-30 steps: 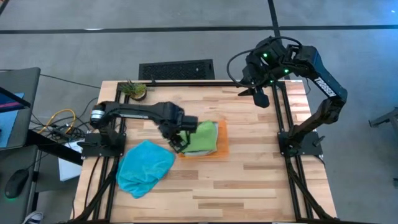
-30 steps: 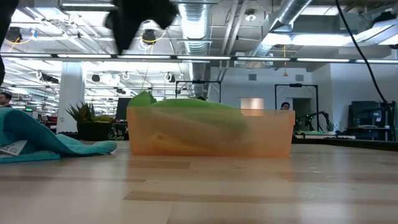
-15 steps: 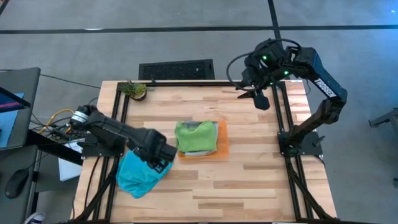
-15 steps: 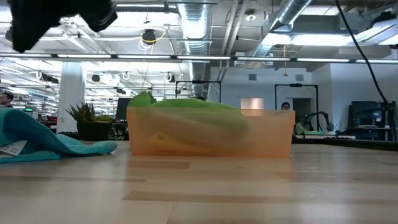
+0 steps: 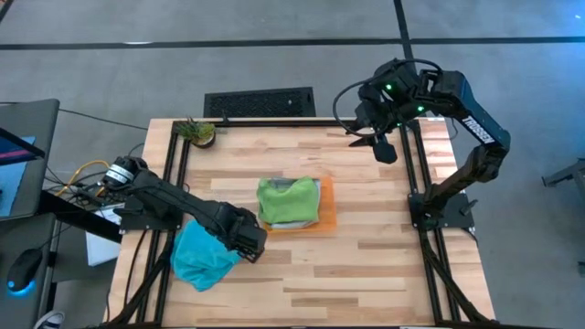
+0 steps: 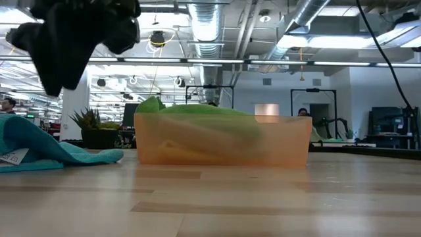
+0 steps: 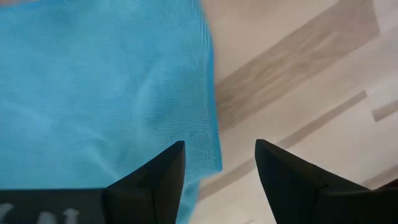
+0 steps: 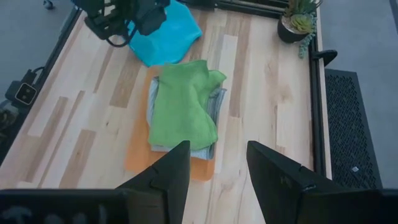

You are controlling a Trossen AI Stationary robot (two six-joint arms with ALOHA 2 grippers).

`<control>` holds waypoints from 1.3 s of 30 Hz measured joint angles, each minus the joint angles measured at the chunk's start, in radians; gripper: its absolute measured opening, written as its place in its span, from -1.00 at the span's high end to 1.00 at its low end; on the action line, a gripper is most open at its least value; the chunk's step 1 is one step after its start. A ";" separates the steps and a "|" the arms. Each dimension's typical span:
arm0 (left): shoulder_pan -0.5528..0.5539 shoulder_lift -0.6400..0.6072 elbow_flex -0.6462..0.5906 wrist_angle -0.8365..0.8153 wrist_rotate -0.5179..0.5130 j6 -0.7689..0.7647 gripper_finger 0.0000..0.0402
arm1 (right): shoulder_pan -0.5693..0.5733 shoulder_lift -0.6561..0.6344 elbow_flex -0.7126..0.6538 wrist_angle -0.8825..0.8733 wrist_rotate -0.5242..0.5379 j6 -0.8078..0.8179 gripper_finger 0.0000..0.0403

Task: Sort microfiber towel by color & place in baskets
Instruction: Fold the blue towel

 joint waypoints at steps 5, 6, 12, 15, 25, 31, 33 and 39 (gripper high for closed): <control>-0.043 0.000 -0.038 0.073 -0.017 -0.053 0.07 | 0.000 0.000 0.000 0.000 0.000 -0.002 0.10; -0.054 0.000 -0.039 0.075 -0.035 -0.061 0.07 | 0.000 0.000 0.000 -0.001 0.000 -0.002 0.10; -0.117 0.000 -0.039 0.073 -0.088 -0.154 0.07 | 0.000 0.000 0.000 -0.003 0.001 -0.003 0.10; -0.144 0.000 -0.045 0.074 -0.095 -0.195 0.07 | 0.000 0.000 0.000 -0.002 0.002 -0.004 0.10; -0.170 0.000 -0.092 0.099 -0.121 -0.254 0.07 | 0.000 0.000 0.000 -0.001 0.003 -0.004 0.10; -0.170 0.000 -0.102 0.093 -0.144 -0.254 0.07 | 0.000 0.000 0.000 -0.001 0.003 -0.003 0.10; -0.170 0.000 -0.102 0.095 -0.149 -0.254 0.07 | 0.000 0.000 0.000 -0.001 0.003 -0.003 0.10; -0.169 0.012 -0.101 0.107 -0.150 -0.281 0.07 | 0.000 0.000 0.000 -0.001 0.003 -0.003 0.10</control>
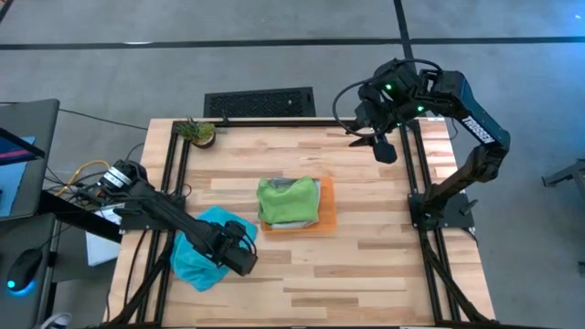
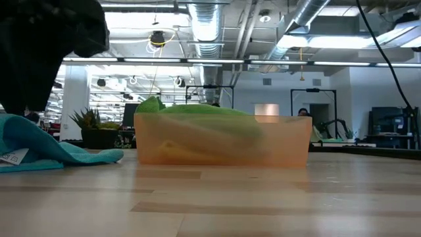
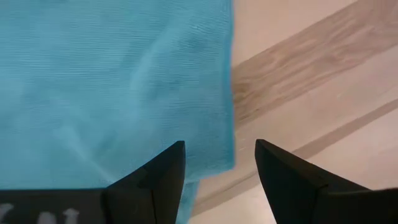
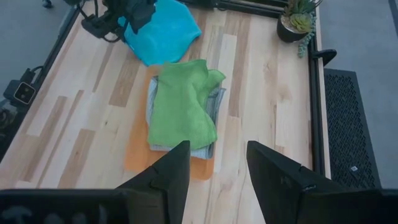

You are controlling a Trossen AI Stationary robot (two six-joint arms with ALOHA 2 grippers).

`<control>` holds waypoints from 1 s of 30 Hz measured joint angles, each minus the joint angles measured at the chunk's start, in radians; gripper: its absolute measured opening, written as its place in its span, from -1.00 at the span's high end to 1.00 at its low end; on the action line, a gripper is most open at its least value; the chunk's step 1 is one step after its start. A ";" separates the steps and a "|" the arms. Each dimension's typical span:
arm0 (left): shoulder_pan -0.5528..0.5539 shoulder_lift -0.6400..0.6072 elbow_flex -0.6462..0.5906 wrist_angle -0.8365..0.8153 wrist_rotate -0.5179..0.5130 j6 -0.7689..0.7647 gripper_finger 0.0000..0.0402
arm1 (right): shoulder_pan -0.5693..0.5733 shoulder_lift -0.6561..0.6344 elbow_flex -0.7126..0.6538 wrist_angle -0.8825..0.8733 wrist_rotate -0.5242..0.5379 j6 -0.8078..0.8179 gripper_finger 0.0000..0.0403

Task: Sort microfiber towel by color & place in baskets
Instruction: Fold the blue towel

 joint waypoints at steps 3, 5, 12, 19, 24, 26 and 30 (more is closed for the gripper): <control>-0.003 0.048 0.000 0.030 0.013 0.010 0.07 | 0.000 0.000 0.000 0.000 0.000 0.000 0.10; -0.003 0.089 0.003 0.058 0.054 0.033 0.07 | 0.000 0.000 0.000 0.000 0.000 0.000 0.10; -0.003 0.153 0.025 0.044 0.098 0.041 0.09 | 0.000 0.000 0.000 0.000 0.000 0.000 0.10; 0.000 0.152 0.096 -0.050 0.098 0.043 0.42 | 0.000 0.000 0.000 0.001 0.000 0.000 0.10; 0.000 0.152 0.158 -0.150 0.070 0.077 0.82 | 0.000 0.000 0.000 0.001 0.000 0.000 0.10; 0.000 0.151 0.166 -0.162 0.065 0.084 0.95 | 0.000 0.000 0.000 0.001 0.000 0.000 0.10; 0.000 0.151 0.174 -0.131 0.095 0.064 0.93 | 0.000 0.000 0.000 0.000 0.000 0.000 0.10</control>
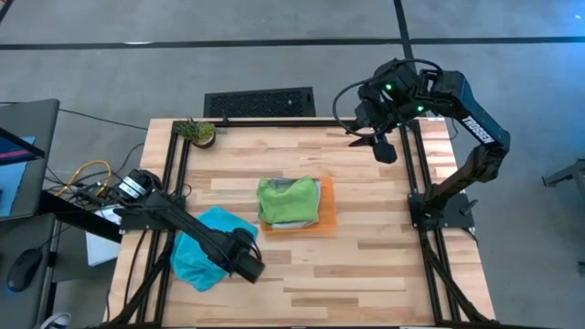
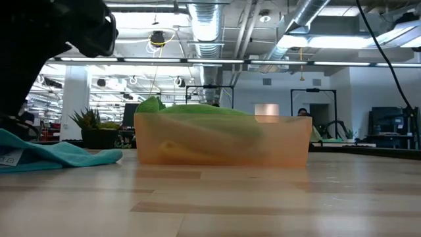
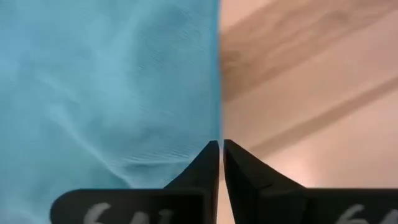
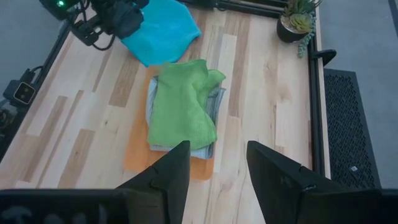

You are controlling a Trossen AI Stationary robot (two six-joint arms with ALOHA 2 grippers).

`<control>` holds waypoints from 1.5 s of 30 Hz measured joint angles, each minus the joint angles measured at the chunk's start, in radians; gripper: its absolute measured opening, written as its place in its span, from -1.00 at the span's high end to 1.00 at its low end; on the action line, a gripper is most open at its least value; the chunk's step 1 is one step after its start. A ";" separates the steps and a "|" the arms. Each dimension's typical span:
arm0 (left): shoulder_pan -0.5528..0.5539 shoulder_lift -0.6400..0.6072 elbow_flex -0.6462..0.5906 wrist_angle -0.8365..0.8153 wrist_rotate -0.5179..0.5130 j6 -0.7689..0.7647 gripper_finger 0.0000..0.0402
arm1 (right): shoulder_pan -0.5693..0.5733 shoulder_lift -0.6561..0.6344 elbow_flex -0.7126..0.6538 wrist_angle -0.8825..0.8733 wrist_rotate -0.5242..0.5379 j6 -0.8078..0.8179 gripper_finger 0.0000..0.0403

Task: Sort microfiber towel by color & place in baskets
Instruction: Fold the blue towel

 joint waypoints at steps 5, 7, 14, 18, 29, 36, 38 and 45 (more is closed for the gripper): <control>-0.006 0.000 -0.007 0.117 0.008 -0.054 0.85 | 0.000 0.000 0.000 -0.001 0.000 0.000 0.10; -0.006 0.000 -0.007 0.138 0.014 -0.047 0.82 | 0.000 0.000 0.000 -0.001 0.000 0.000 0.10; -0.006 0.000 -0.007 0.140 0.031 -0.015 0.57 | 0.000 0.000 0.000 -0.001 0.000 0.000 0.10; -0.003 0.000 -0.007 0.126 0.026 0.016 0.31 | 0.000 0.000 0.000 0.000 0.000 0.000 0.10; 0.001 0.000 -0.008 0.008 -0.033 0.020 0.10 | 0.000 0.000 0.000 0.000 0.000 0.001 0.10; -0.001 0.000 -0.035 0.037 -0.038 0.002 0.16 | 0.000 0.000 0.000 0.000 0.000 0.001 0.10; -0.002 0.000 -0.053 0.076 -0.041 -0.003 0.17 | 0.000 0.000 0.000 0.000 0.000 0.001 0.10; -0.002 0.001 -0.085 0.077 -0.036 -0.015 0.19 | 0.000 0.000 0.000 0.000 0.000 0.001 0.10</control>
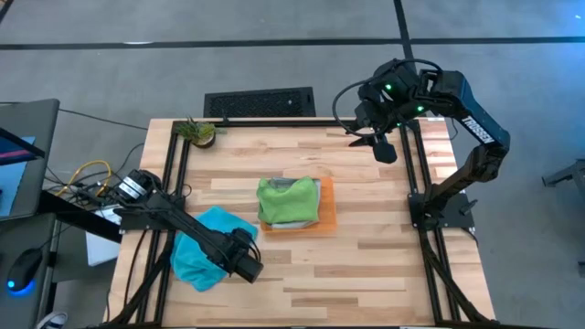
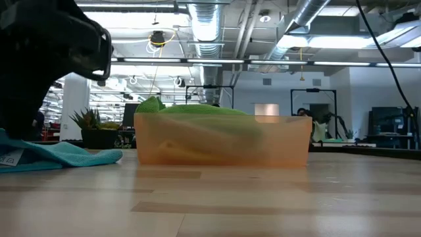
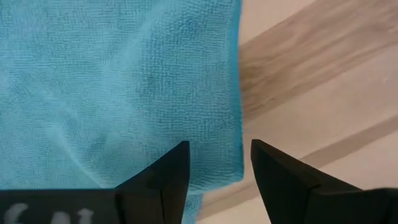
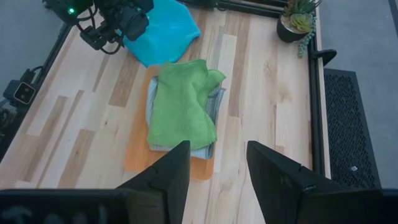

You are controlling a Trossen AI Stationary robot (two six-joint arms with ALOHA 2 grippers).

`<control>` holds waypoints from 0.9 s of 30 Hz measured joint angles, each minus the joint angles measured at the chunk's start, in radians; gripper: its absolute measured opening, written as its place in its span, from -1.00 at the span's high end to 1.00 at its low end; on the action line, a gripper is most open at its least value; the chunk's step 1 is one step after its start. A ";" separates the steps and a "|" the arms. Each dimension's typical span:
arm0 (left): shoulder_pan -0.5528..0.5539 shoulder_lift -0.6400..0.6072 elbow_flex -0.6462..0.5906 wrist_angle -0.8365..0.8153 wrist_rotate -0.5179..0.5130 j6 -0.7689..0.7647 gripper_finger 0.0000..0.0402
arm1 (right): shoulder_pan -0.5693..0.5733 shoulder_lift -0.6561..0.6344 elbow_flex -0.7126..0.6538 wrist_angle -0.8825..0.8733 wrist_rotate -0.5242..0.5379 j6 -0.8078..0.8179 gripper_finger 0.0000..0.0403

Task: Sort microfiber towel by color & place in baskets
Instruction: Fold the blue towel

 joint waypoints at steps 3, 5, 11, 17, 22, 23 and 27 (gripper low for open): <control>0.000 0.000 -0.010 0.002 0.016 0.000 0.19 | 0.000 0.000 0.000 0.000 0.000 0.000 0.10; 0.000 0.000 -0.014 0.004 0.031 0.002 0.19 | 0.000 0.000 0.000 0.000 0.000 0.000 0.10; -0.001 0.000 -0.038 0.017 0.049 -0.029 0.19 | 0.000 0.000 0.000 0.000 0.000 0.000 0.10; -0.001 0.001 -0.043 -0.018 0.056 -0.129 0.19 | 0.000 0.000 0.000 0.000 0.000 0.000 0.10; -0.001 0.000 -0.043 -0.023 0.056 -0.138 0.26 | 0.000 0.000 0.000 0.000 0.000 0.000 0.10; -0.001 0.001 -0.043 -0.026 0.056 -0.138 0.31 | 0.000 0.000 0.000 0.000 0.000 0.000 0.10; -0.001 0.000 -0.043 -0.026 0.056 -0.134 0.60 | 0.000 0.000 0.000 0.000 0.000 0.000 0.10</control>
